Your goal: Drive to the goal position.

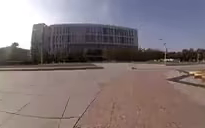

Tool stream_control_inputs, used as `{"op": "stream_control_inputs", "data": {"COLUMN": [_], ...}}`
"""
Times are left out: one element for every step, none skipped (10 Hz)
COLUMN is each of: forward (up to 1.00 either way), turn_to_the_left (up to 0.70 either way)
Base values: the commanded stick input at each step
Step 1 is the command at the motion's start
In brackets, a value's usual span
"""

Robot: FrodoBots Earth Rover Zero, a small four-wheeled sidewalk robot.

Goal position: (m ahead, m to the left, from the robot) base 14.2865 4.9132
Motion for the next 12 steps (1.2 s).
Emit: {"op": "stream_control_inputs", "data": {"forward": [1.00, 1.00, 1.00, 1.00, 1.00, 1.00, 1.00, 1.00, 1.00, 1.00, 1.00, 1.00], "turn_to_the_left": [-0.39, -0.06, 0.01, 0.01, 0.01, 0.01, 0.01, 0.01, 0.01, 0.01, 0.01, 0.01]}}
